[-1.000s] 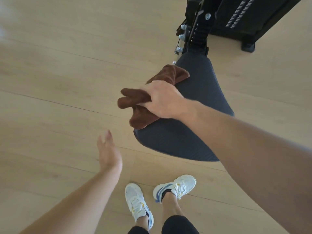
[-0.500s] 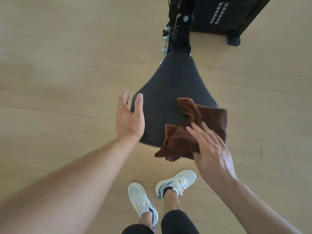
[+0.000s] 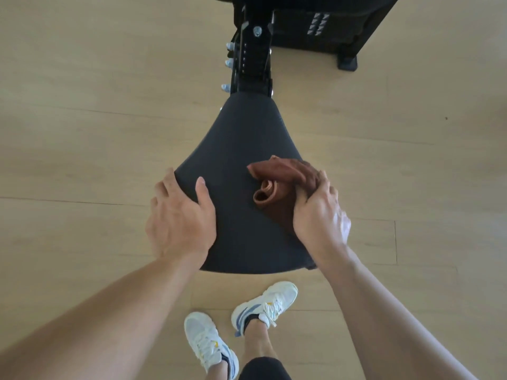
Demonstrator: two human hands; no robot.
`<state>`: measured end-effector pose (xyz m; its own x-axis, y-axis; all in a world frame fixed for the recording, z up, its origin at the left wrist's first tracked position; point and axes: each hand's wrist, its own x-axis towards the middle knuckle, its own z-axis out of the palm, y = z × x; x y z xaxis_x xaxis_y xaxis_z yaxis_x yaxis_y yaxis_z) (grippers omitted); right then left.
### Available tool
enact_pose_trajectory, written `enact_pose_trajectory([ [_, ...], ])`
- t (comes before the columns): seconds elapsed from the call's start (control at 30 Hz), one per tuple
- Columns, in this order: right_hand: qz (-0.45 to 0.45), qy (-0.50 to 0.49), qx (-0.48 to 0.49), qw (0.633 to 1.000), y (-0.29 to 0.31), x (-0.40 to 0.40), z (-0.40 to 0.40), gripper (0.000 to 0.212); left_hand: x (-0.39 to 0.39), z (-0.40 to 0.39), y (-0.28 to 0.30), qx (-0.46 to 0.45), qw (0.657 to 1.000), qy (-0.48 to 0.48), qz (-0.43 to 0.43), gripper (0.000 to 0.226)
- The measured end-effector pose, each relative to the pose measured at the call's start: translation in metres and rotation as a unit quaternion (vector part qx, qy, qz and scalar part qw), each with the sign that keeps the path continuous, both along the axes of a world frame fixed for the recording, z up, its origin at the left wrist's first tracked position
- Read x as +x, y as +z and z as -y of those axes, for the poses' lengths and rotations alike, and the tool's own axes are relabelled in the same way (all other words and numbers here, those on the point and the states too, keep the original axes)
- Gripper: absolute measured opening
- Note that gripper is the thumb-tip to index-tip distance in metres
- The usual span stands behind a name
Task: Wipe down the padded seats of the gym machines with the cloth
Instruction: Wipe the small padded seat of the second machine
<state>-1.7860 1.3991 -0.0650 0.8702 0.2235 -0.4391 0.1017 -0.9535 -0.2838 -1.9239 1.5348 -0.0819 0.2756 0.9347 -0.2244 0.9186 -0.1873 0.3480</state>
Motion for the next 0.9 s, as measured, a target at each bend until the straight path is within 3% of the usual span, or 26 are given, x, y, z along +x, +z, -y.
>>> enact_pose_trajectory([
  [0.2,-0.029,-0.029,0.039,0.998,-0.005,0.068,-0.082,0.045,0.002,-0.002,-0.002,-0.016,0.999,0.01,-0.031,0.065],
  [0.37,-0.069,0.082,0.11,0.988,-0.022,0.103,-0.154,0.051,0.004,-0.003,-0.002,-0.015,0.999,0.017,-0.032,0.063],
  [0.47,-0.085,0.144,0.121,0.978,-0.022,0.104,-0.114,0.057,0.004,-0.004,0.0,-0.028,0.999,0.02,-0.033,0.062],
  [0.6,-0.118,0.117,0.09,0.982,-0.01,0.074,-0.014,0.046,0.005,-0.003,0.003,-0.036,0.999,0.028,-0.029,0.061],
  [0.73,-0.052,-0.055,0.123,0.99,-0.008,0.02,0.003,0.038,0.004,-0.004,0.002,-0.036,0.999,0.024,-0.019,0.059],
  [0.8,0.01,-0.052,0.069,0.996,-0.008,0.012,-0.014,0.036,0.003,-0.003,0.002,-0.037,0.999,0.026,-0.019,0.059],
  [0.9,0.068,-0.002,0.087,0.994,-0.006,0.024,-0.047,0.035,0.003,-0.003,0.002,-0.034,0.999,0.025,-0.014,0.061],
])
